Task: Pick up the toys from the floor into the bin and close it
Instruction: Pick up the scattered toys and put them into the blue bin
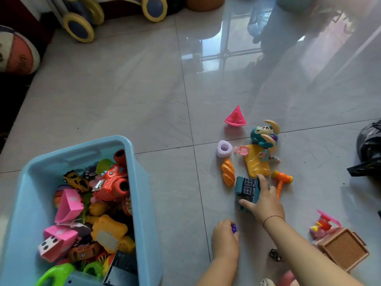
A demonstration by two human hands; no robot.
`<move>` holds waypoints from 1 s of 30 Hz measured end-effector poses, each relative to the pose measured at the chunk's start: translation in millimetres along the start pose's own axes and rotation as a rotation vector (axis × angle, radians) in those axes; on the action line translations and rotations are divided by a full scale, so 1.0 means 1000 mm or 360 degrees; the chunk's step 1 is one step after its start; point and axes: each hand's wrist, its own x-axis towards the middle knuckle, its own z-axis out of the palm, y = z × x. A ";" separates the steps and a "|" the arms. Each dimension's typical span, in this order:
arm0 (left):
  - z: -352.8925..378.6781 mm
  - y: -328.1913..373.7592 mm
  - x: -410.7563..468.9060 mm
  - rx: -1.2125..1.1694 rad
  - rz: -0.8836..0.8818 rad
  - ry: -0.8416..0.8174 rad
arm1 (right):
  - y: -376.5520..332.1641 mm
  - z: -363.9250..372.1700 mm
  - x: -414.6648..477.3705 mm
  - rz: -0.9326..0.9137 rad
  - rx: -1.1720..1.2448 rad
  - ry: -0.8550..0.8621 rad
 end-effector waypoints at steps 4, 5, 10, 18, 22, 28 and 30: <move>-0.037 -0.005 -0.027 -0.0138 0.0036 0.0131 | -0.004 -0.008 -0.022 -0.0027 -0.0109 -0.0208; -0.049 -0.005 -0.036 -0.0154 0.0085 0.0155 | -0.002 -0.007 -0.032 -0.0018 -0.0110 -0.0225; -0.133 -0.011 -0.081 -0.0298 0.0383 0.0511 | -0.023 -0.005 -0.094 0.0033 0.0951 -0.0226; -0.257 -0.088 -0.122 -0.1161 -0.0338 0.1577 | -0.221 -0.029 -0.202 -0.0783 0.1670 -0.0405; -0.270 -0.123 -0.128 -0.1404 -0.0591 0.1714 | -0.297 0.010 -0.224 -0.0844 0.1439 -0.1010; -0.295 -0.147 -0.109 -0.1468 -0.0677 0.1658 | -0.351 0.065 -0.220 -0.0894 0.0609 -0.0585; -0.298 -0.151 -0.101 -0.1425 -0.0695 0.1631 | -0.352 0.075 -0.227 -0.1028 0.0410 -0.0333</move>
